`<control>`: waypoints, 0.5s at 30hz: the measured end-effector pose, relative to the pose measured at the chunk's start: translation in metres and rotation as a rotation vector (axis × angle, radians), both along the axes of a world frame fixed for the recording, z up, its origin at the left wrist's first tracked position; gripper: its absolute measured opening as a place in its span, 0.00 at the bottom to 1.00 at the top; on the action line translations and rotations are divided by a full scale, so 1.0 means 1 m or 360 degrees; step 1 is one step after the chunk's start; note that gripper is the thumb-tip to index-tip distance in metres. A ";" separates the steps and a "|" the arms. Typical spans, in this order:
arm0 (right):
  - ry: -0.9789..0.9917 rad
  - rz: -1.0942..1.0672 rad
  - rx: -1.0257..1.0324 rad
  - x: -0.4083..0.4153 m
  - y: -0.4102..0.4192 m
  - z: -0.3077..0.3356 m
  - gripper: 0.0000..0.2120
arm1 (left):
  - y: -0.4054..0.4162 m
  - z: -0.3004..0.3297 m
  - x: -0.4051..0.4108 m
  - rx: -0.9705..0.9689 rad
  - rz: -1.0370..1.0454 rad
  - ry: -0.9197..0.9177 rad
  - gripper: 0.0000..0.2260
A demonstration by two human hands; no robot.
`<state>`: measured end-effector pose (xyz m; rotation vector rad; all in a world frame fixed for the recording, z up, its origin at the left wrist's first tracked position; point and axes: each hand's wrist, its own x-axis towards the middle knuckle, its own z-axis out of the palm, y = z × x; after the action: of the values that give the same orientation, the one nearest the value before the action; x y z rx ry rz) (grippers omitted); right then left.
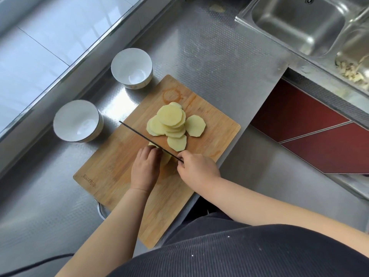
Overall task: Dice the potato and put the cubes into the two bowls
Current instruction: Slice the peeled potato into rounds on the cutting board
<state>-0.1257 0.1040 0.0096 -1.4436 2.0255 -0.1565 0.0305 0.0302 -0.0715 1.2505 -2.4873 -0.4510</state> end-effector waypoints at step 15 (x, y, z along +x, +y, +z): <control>0.0016 0.0086 -0.0047 0.003 0.003 0.012 0.14 | -0.002 -0.006 0.003 0.0021 0.0052 0.0033 0.11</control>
<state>-0.1222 0.1066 0.0217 -1.5190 1.9976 -0.1570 0.0335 0.0284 -0.0772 1.2830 -2.4472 -0.4707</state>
